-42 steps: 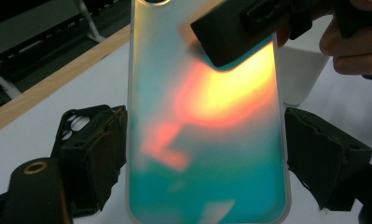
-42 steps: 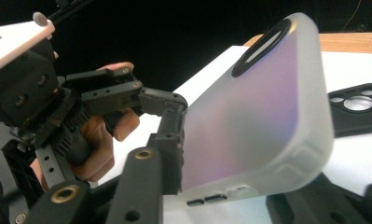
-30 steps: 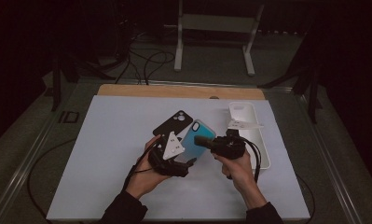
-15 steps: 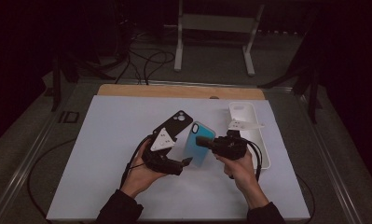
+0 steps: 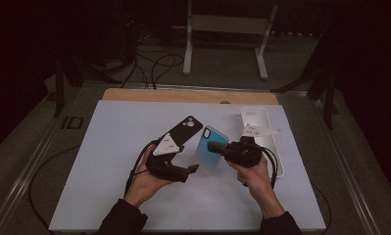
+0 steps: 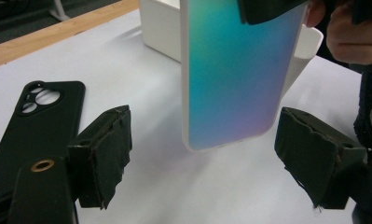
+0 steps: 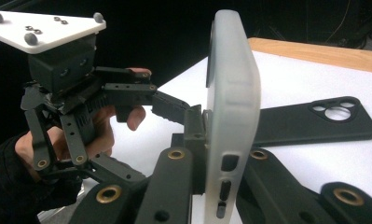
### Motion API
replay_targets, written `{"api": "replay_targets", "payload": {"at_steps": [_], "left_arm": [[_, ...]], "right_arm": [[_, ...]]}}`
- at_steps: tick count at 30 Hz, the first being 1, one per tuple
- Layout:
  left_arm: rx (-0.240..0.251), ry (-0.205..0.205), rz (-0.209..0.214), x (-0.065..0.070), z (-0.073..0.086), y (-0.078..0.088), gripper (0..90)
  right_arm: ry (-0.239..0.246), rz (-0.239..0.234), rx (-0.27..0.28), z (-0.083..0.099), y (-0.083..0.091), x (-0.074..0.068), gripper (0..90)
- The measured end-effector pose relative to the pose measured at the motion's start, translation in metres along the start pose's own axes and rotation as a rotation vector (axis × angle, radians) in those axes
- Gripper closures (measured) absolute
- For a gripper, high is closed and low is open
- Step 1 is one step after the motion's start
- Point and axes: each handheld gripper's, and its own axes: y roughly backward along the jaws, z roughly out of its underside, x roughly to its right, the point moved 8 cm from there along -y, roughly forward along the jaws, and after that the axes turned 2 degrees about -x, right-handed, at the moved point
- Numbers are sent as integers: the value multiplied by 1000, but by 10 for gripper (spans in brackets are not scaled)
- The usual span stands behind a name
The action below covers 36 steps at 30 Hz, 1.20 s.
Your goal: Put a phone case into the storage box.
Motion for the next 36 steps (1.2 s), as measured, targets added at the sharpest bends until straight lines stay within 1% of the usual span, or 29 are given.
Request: {"api": "replay_targets", "payload": {"at_steps": [1,4,7,9,10,11,13,16,19,22,24,27,31,36], "left_arm": [[0,2,5,0,0,0,212],[-2,4,33,1,1,-1,247],[4,4,55,2,1,-2,259],[2,0,84,4,2,-2,312],[-3,-4,90,5,3,-3,335],[-3,-4,90,5,3,-3,339],[-5,-14,109,7,3,-4,356],[-1,-19,136,10,3,-5,361],[3,-26,163,13,3,-5,369],[0,-35,184,16,4,-5,379],[4,-32,209,18,4,-5,385],[8,-36,225,19,4,-5,397],[20,-28,248,20,3,-4,438],[23,-33,274,21,4,-4,489]], "right_arm": [[23,4,0,-1,0,-2,866],[37,-1,8,-3,1,-5,866],[47,-10,14,-6,2,-8,866],[66,-22,14,-7,2,-11,866],[79,-28,11,-7,3,-13,866],[79,-28,11,-7,3,-13,866],[97,-50,15,-7,2,-17,866],[112,-79,18,-8,2,-23,866],[118,-128,17,-8,1,-28,865],[127,-157,17,-8,1,-32,865],[126,-184,28,-9,1,-34,865],[119,-216,46,-10,2,-36,865],[124,-228,48,-10,3,-37,865],[124,-245,52,-8,3,-37,866]]}}
